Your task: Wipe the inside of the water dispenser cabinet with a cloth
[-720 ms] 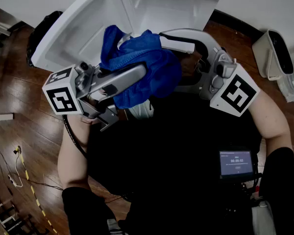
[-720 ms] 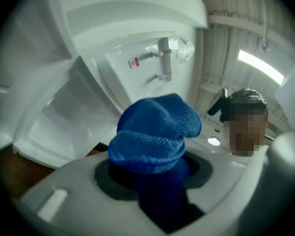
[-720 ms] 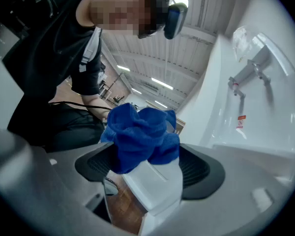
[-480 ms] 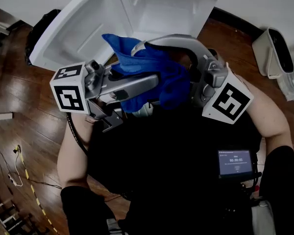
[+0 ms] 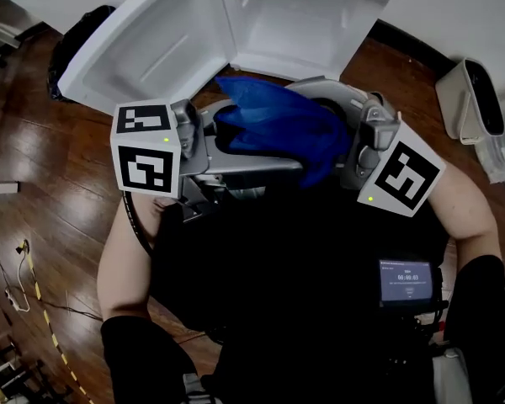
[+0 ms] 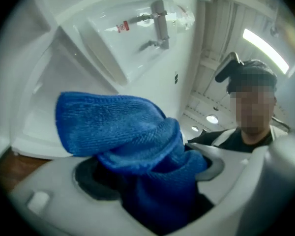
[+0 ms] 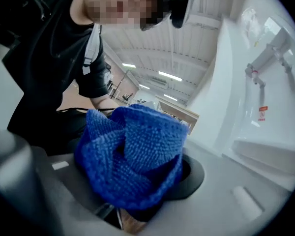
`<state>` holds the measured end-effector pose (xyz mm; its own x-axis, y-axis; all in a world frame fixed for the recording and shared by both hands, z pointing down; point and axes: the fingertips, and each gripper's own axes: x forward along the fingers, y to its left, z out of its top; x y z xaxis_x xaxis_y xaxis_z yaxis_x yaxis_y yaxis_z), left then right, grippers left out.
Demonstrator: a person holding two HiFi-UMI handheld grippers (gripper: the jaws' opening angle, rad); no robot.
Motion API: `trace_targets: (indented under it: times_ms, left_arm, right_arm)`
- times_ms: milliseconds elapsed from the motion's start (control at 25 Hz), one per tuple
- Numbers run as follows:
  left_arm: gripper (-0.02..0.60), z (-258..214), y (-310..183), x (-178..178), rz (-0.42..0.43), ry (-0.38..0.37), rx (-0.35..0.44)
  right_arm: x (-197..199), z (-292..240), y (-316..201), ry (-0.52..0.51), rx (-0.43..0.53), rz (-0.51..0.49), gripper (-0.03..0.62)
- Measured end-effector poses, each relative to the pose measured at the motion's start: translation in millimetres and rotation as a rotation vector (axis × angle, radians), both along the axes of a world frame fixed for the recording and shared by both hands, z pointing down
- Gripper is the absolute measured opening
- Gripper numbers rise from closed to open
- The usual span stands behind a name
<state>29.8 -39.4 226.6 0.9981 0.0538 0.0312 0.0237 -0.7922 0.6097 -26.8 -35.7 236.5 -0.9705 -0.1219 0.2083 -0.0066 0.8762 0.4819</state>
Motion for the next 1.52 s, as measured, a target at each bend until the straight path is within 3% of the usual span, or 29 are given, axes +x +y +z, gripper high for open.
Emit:
trace_targets:
  times_ms: [80,160,200,280,360,400,560,640,680,760,840,960,1040,1120,1200,1320,1520]
  left_arm:
    - [0.408,-8,-10,-11,-0.052,-0.025,0.072]
    - [0.404,-17,-25,-33,-0.171,-0.091,0.189]
    - [0.353,-23,-35,-50,-0.268,-0.129,0.260]
    - [0.182,-39,-54,-97,-0.523,-0.189,0.392]
    - [0.067,-56,-68,-148,-0.771,-0.225,0.491]
    - [0.044,-61,-72,-170,-0.875,-0.245,0.534]
    - [0.051,-65,-74,-237,-1.222,-0.421,0.680]
    - [0.065,-69,-72,-260,-1.342,-0.502,0.762]
    - [0.080,-71,-71,-270,-1.376,-0.506,0.789]
    - [0.142,-71,-71,-285,-1.404,-0.468,0.777]
    - [0.179,-55,-79,-303,-1.409,-0.466,0.694]
    - [0.209,-14,-96,-324,-1.383,-0.544,0.563]
    - [0.210,3,-105,-322,-1.332,-0.530,0.507]
    - [0.216,13,-108,-312,-1.279,-0.504,0.474]
    - [0.232,19,-109,-305,-1.252,-0.544,0.481]
    - [0.235,22,-108,-305,-1.253,-0.621,0.519]
    - [0.235,20,-113,-310,-1.268,-0.619,0.531]
  right_arm:
    - [13,-13,-17,-0.060,-0.064,0.076,0.194]
    - [28,-33,-44,-0.172,-0.154,0.170,0.196]
    - [31,-42,-58,-0.225,-0.194,0.210,0.196]
    - [29,-48,-85,-0.262,-0.249,0.271,0.196]
    - [10,-45,-108,-0.231,-0.284,0.306,0.196]
    - [-4,-48,-117,-0.222,-0.291,0.310,0.198]
    - [-83,-83,-131,-0.233,-0.279,0.253,0.207]
    - [-130,-102,-121,-0.231,-0.254,0.186,0.209]
    - [-153,-110,-113,-0.230,-0.241,0.149,0.209]
    - [-196,-122,-96,-0.223,-0.222,0.084,0.209]
    - [-229,-125,-87,-0.201,-0.213,0.059,0.209]
    - [-257,-110,-91,-0.134,-0.242,0.082,0.209]
    - [-261,-97,-103,-0.104,-0.268,0.119,0.209]
    - [-251,-90,-118,-0.109,-0.287,0.172,0.209]
    - [-230,-86,-137,-0.133,-0.315,0.243,0.209]
    - [-184,-80,-174,-0.149,-0.316,0.367,0.209]
    - [-113,-75,-221,-0.201,-0.311,0.512,0.209]
